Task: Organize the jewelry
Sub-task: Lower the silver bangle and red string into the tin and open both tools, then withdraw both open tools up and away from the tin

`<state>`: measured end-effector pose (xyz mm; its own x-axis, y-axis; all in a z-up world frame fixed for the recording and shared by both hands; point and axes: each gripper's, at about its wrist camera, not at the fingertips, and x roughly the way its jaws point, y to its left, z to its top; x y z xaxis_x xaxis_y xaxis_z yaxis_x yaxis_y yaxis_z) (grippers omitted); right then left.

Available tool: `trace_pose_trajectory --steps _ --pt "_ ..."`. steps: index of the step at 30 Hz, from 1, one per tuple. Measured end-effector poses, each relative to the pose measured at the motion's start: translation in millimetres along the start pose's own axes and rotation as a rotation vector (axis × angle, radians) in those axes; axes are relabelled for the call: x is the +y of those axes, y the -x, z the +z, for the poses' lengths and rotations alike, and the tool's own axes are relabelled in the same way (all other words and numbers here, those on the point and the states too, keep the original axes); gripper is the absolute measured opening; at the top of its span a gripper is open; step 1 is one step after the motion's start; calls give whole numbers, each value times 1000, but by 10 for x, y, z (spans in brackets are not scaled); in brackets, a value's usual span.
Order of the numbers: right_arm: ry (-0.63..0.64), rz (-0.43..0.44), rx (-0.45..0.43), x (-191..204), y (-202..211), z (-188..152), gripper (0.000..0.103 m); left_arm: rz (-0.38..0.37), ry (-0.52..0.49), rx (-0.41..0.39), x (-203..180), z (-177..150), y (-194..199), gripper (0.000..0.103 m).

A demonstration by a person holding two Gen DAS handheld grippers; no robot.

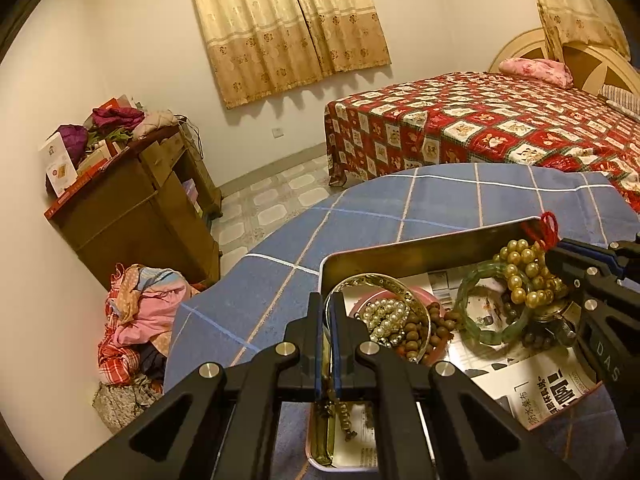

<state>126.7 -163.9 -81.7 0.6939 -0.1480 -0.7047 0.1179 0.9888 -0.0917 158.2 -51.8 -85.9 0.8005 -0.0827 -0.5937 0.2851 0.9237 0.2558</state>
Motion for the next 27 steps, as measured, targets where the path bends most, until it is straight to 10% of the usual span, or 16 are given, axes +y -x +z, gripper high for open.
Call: trace_pose_trajectory --steps 3,6,7,27 --pt "0 3 -33 -7 103 -43 57 21 -1 -5 10 -8 55 9" --pt "6 -51 -61 -27 264 -110 69 75 41 -17 103 -40 169 89" --pt "6 -43 -60 -31 303 -120 69 101 57 -38 140 -53 241 93" --pt "-44 15 -262 -62 1339 -317 77 72 169 -206 486 -155 1470 93"
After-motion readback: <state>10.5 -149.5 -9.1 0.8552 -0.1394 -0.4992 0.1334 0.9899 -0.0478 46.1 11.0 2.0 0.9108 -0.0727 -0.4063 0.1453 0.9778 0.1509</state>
